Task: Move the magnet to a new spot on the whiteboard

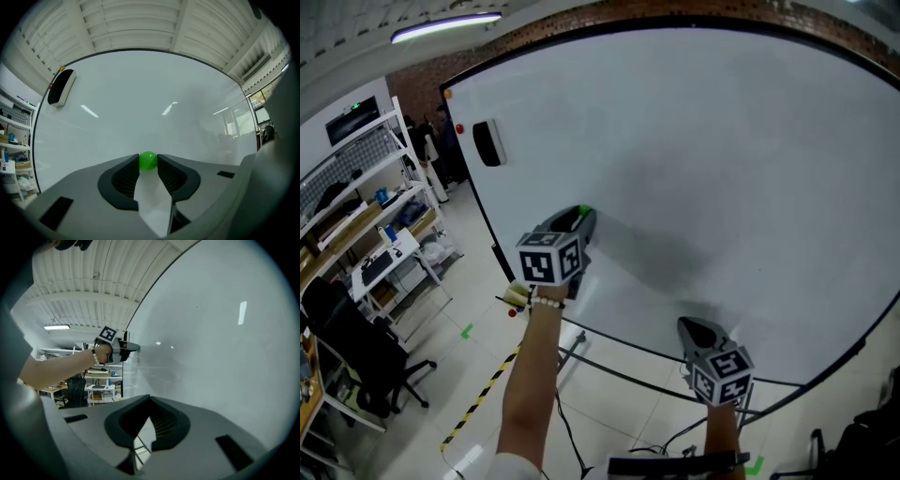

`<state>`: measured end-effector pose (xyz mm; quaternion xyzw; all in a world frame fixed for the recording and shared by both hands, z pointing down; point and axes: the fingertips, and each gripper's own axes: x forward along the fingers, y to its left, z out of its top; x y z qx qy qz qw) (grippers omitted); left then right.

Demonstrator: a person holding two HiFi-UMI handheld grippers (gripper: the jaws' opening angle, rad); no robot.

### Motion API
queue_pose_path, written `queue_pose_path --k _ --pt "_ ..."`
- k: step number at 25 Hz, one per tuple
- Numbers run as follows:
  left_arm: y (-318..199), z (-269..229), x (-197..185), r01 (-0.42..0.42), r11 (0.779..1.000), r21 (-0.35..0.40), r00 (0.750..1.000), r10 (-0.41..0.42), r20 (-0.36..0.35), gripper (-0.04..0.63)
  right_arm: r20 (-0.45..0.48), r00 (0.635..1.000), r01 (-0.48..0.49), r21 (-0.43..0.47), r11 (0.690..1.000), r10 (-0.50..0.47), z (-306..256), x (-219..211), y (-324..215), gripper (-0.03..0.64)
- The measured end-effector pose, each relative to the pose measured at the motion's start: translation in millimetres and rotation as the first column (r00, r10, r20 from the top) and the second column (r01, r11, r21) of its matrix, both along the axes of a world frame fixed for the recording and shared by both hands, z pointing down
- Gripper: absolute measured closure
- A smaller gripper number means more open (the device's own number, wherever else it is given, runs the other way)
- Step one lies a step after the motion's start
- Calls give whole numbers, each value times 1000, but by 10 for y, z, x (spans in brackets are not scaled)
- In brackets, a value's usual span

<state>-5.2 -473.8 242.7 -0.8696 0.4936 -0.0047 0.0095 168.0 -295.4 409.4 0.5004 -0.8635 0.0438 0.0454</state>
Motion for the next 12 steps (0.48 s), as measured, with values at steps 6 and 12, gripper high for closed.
queue_pose_path --k 6,12 --pt "-26 20 -25 -10 1000 20 999 9 33 472 3 1000 -29 -4 1000 29 32 100 18 606" --pt "79 42 66 -51 999 -2 996 51 68 365 -2 1000 -31 -6 1000 31 43 75 114 606"
